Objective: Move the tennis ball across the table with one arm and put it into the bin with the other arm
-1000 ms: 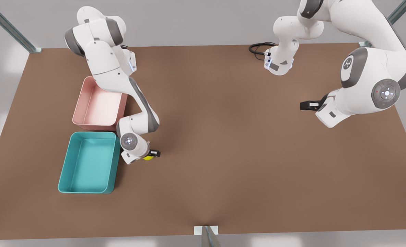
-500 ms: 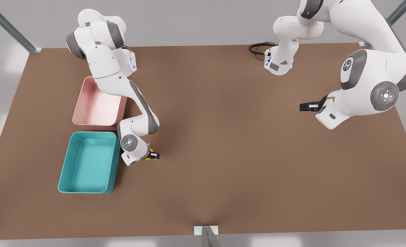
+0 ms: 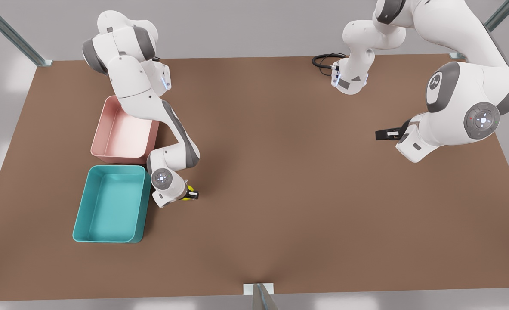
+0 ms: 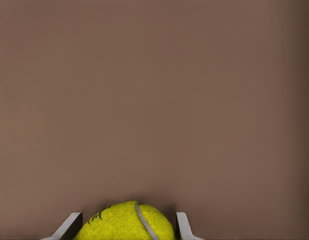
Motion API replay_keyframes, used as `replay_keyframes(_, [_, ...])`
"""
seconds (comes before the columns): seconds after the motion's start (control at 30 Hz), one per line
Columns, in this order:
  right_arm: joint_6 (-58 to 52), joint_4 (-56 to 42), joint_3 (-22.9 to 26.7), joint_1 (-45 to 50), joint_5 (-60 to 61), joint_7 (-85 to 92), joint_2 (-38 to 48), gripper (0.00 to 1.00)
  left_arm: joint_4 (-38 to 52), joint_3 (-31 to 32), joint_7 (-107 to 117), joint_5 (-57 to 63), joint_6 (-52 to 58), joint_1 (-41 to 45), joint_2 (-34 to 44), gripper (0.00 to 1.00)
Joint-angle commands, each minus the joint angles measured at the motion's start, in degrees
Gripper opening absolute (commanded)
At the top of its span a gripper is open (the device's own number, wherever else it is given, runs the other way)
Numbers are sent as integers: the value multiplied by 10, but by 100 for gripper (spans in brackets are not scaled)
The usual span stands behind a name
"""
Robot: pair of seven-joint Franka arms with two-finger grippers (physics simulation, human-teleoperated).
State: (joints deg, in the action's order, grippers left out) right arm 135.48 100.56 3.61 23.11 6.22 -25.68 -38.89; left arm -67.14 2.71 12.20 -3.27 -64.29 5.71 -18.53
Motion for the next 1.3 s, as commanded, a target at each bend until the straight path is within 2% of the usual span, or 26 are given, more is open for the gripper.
replay_keyframes(0.0, [-5,0,0,0,-1,16,7,73,0,0,10,1,0,0,1,100])
replay_keyframes(0.2, [-6,-14,1,-9,5,82,50,73,1,0,12,0,0,2,1,100])
replay_keyframes(0.4, [-28,-21,6,-95,2,261,123,73,0,0,12,0,0,2,1,100])
replay_keyframes(0.5, [-28,-30,7,-162,-2,378,115,73,0,0,11,0,0,3,1,100])
replay_keyframes(0.6, [-28,-36,10,-202,-7,409,82,73,0,0,11,0,0,3,1,100])
replay_keyframes(0.63, [-28,-39,10,-204,-5,408,73,98,0,0,11,0,0,3,1,100])
replay_keyframes(0.8, [-29,-39,11,-216,-2,411,58,100,0,0,12,0,0,3,1,100])
replay_keyframes(0.87, [-157,-88,9,-209,13,327,60,100,0,0,12,0,0,2,1,100])
replay_keyframes(0.9, [-312,-167,10,-188,5,226,55,100,0,0,12,0,0,2,1,100])
replay_keyframes(0.93, [-427,-232,10,-174,-33,215,57,100,0,0,12,0,0,3,1,100])
replay_keyframes(0.97, [-482,-247,7,-161,-75,217,78,100,0,0,12,0,0,3,1,100])
replay_keyframes(1.0, [-573,-319,7,-158,-70,218,88,100,0,0,11,0,2,3,1,100])
replay_keyframes(1.03, [-630,-340,7,-151,-72,220,104,100,0,0,11,0,4,3,1,100])
replay_keyframes(1.1, [-630,-276,4,-164,-74,220,194,100,0,0,10,0,5,3,1,100])
replay_keyframes(1.13, [-602,-203,-28,-205,-73,215,258,100,0,0,8,0,12,3,2,100])
replay_keyframes(1.17, [-598,-189,-50,-227,-74,212,272,100,1,0,10,1,13,6,2,100])
replay_keyframes(1.27, [-598,-183,-50,-225,-75,212,284,100,0,0,10,0,13,6,2,100])
